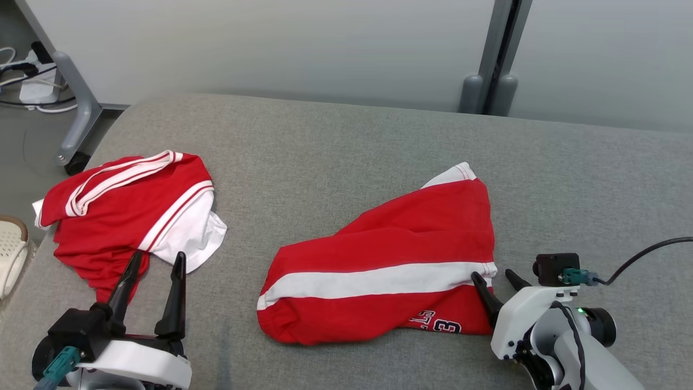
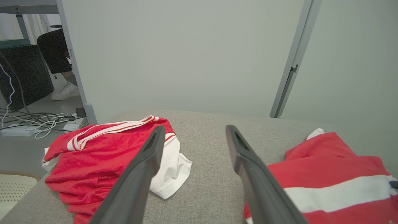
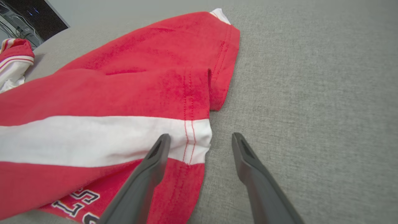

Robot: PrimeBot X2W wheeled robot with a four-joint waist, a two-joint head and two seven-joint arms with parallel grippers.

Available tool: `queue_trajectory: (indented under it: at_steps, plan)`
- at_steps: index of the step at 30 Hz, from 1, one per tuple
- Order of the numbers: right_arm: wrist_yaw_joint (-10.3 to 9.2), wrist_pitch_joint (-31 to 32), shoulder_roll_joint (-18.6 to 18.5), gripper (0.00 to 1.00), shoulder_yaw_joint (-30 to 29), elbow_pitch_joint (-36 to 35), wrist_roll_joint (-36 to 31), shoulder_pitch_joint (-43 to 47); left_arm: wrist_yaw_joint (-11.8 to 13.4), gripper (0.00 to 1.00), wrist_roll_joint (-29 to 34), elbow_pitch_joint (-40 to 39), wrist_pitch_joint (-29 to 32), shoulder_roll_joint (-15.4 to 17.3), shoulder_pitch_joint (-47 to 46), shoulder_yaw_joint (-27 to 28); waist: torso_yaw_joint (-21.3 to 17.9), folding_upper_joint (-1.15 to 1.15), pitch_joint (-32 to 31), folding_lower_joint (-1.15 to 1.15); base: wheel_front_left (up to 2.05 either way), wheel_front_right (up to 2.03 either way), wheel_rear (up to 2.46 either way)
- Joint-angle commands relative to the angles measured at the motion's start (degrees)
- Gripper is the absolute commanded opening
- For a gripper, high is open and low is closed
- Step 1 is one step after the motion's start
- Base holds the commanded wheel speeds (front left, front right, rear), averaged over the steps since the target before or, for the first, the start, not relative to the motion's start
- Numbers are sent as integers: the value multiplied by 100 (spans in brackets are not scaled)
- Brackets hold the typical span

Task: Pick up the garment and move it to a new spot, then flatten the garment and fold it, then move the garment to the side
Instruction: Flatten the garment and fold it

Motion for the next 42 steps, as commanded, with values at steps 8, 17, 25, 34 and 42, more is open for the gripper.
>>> queue_trajectory:
  at_steps: [8, 17, 25, 34, 42]
  plan:
    - [1, -48, 36, 62, 256, 537, 331, -259, -245, 100, 179, 173, -26, -110, -186, 215, 120, 0, 139, 0, 0, 0, 0]
    - [0, -344, 17, 0, 508, 860, 657, -372, -409, 100, 310, 312, -25, -189, -209, 395, 75, 0, 164, 0, 0, 0, 0]
    - [0, -736, -228, 0, 601, 859, 926, -381, -497, 100, 407, 350, -25, -266, -116, 496, -251, 0, 77, 0, 0, 0, 0]
    - [0, -799, -510, 0, 722, 755, 1136, -228, -550, 100, 523, 392, -26, -353, -58, 522, -656, 0, -34, 0, 0, 0, 0]
    - [0, -630, -496, 100, 983, 470, 1371, -54, -575, 100, 581, 449, -25, -412, -15, 503, -874, 0, -162, 0, 0, 0, 0]
